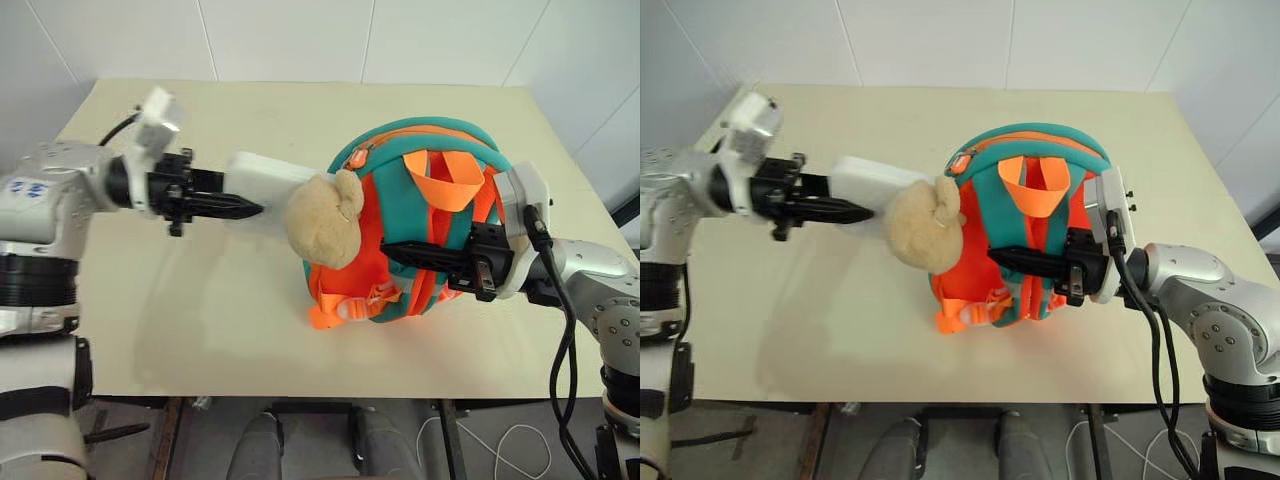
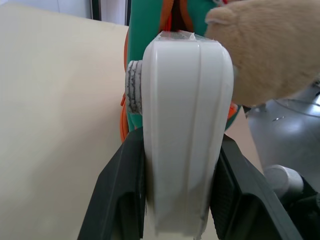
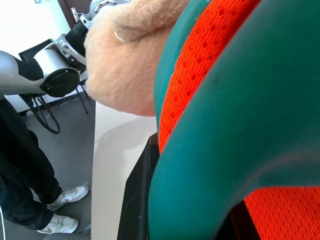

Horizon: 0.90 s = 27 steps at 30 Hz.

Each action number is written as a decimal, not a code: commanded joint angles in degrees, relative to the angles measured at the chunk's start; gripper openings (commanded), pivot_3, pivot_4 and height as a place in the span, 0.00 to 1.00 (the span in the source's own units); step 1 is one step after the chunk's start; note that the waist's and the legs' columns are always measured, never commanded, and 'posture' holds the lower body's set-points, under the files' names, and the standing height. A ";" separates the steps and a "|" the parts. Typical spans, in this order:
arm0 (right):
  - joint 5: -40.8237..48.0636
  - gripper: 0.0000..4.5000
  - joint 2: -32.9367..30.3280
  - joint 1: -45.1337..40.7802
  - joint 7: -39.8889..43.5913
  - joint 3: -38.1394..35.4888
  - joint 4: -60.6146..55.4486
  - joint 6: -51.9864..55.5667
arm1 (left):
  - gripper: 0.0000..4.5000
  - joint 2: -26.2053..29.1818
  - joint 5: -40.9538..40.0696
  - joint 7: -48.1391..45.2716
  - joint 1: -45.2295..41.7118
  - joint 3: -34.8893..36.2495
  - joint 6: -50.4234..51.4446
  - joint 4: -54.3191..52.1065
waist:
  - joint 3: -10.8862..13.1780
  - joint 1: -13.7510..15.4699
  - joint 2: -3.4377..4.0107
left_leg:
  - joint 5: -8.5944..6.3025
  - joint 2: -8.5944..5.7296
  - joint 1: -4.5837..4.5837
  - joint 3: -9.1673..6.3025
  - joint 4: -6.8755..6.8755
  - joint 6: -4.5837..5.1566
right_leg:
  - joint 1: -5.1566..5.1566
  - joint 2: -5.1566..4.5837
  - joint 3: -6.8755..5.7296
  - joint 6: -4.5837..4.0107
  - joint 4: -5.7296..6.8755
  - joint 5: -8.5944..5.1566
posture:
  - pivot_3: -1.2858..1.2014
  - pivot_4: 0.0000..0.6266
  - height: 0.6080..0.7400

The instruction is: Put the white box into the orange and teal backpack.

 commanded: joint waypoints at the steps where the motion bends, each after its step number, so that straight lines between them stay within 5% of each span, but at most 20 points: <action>1: -0.07 0.00 0.83 -0.73 0.22 -0.40 -0.81 -1.52 | 0.28 -5.39 1.63 6.60 -2.59 -1.82 1.60 -2.99 | 0.00 -0.05 0.00 | 0.00 -0.01 0.00 0.00 0.01 0.00 | 0.02 0.00 0.02 0.02 -0.01 0.01 | 0.52 0.24 1.00; 8: -1.37 0.00 1.98 -1.03 0.33 0.37 -0.71 -2.00 | 0.28 -19.92 7.16 18.22 -2.56 -7.88 1.15 -1.43 | 0.00 -0.06 0.01 | 0.00 -0.01 0.01 -0.05 0.00 0.00 | 0.01 0.03 0.06 0.05 0.05 0.02 | 0.52 0.24 1.00; 12: -1.91 0.00 2.63 -1.13 0.12 0.59 -0.91 -2.12 | 0.28 -23.38 8.74 18.79 -2.27 -9.57 0.03 -0.13 | 0.00 -0.15 0.01 | 0.02 -0.05 0.01 -0.05 0.11 0.02 | 0.04 0.03 0.09 0.11 0.06 0.06 | 0.52 0.24 1.00; 13: -2.06 0.00 2.77 -1.11 0.06 0.60 -1.02 -2.15 | 0.36 -23.36 8.55 17.71 -2.03 -9.99 0.09 -0.85 | 0.00 -0.15 0.01 | 0.02 -0.05 0.02 -0.04 0.11 0.03 | 0.04 0.03 0.12 0.12 0.07 0.08 | 0.52 0.24 1.00; 18: -2.20 0.00 3.19 -0.90 -0.42 0.30 -1.49 -2.12 | 0.70 -21.27 6.27 14.66 -1.94 -9.79 5.20 -4.80 | 0.00 -0.16 0.01 | 0.04 -0.06 0.04 -0.05 0.11 0.04 | 0.05 0.03 0.12 0.12 0.09 0.08 | 0.52 0.24 1.00; 23: -2.05 0.00 3.24 -0.13 -1.04 -0.06 -2.17 -2.08 | 1.00 -11.84 2.39 10.04 -1.34 -3.57 8.17 -8.90 | 0.00 -0.68 0.02 | 0.04 -0.03 0.03 -0.05 0.00 0.03 | -0.04 0.05 0.15 0.08 0.13 0.06 | 0.52 0.24 1.00; 27: -2.20 0.00 3.32 -0.13 -0.95 0.16 -1.96 -2.17 | 1.00 -3.96 0.34 6.54 0.50 -0.72 8.62 -10.92 | 0.01 -1.06 0.04 | 0.04 0.02 0.06 -0.05 -0.05 0.03 | -0.08 0.09 0.14 -0.01 0.22 0.01 | 0.52 0.24 1.00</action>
